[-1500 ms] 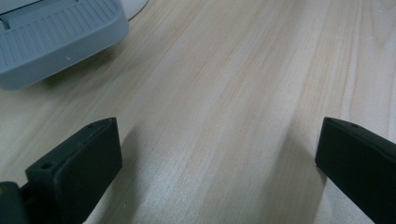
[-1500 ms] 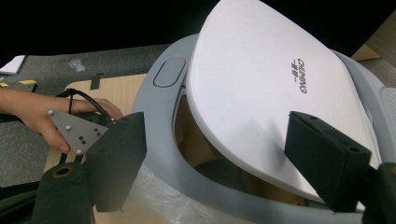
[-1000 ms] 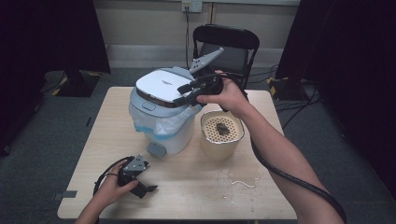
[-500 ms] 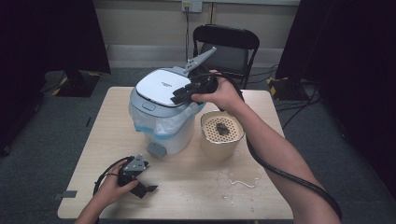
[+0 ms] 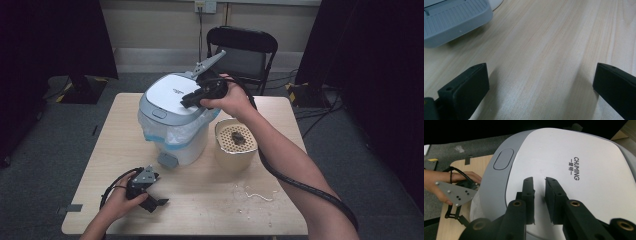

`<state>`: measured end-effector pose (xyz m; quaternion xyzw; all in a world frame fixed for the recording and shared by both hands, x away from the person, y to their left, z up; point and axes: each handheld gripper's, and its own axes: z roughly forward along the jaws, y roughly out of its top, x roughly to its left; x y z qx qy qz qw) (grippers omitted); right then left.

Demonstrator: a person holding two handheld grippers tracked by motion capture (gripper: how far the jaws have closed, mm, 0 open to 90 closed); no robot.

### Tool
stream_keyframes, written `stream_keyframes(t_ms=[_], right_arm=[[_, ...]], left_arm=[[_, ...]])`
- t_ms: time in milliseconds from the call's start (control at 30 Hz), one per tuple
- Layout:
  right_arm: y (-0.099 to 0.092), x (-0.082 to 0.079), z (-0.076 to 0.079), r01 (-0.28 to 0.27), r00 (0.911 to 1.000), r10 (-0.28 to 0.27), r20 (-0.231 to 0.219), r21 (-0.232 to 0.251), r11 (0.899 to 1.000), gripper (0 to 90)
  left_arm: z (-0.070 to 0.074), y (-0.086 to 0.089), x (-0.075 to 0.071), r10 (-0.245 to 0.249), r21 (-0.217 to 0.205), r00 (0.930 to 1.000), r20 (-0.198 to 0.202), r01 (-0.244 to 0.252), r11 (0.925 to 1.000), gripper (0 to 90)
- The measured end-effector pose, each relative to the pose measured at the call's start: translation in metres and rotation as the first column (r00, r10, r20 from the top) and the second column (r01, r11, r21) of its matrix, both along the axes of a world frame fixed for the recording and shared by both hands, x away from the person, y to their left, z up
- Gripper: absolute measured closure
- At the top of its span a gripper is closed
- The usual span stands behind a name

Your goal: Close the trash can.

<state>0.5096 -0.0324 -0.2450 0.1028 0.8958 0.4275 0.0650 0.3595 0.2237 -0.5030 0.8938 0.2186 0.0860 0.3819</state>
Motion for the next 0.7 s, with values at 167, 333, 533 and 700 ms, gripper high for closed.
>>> stream_keyframes(t_ms=[167, 333, 533, 700], right_arm=[[0.007, 0.002, -0.002, 0.011, 0.9999, -0.011, -0.006, 0.006, 1.0, 84.4], [0.01, 0.005, -0.006, 0.005, 0.9998, -0.005, -0.02, 0.019, 1.0, 89.7], [0.018, 0.001, -0.005, -0.033, 0.9994, 0.033, 0.001, 0.006, 0.999, 88.8], [0.015, -0.002, -0.002, -0.008, 0.9995, 0.009, 0.029, -0.026, 1.0, 61.2]], left_arm=[[0.0, 0.0, 0.0, 0.0, 0.0, 1.0, 0.0, 0.0, 1.0, 0.0], [0.0, 0.0, 0.0, -0.005, 0.003, 1.0, -0.003, 0.005, 1.0, 0.0], [0.0, 0.0, 0.0, -0.006, 0.003, 1.0, -0.003, 0.006, 1.0, 0.0], [0.0, 0.0, 0.0, -0.006, 0.003, 1.0, -0.003, 0.006, 1.0, 0.0]])
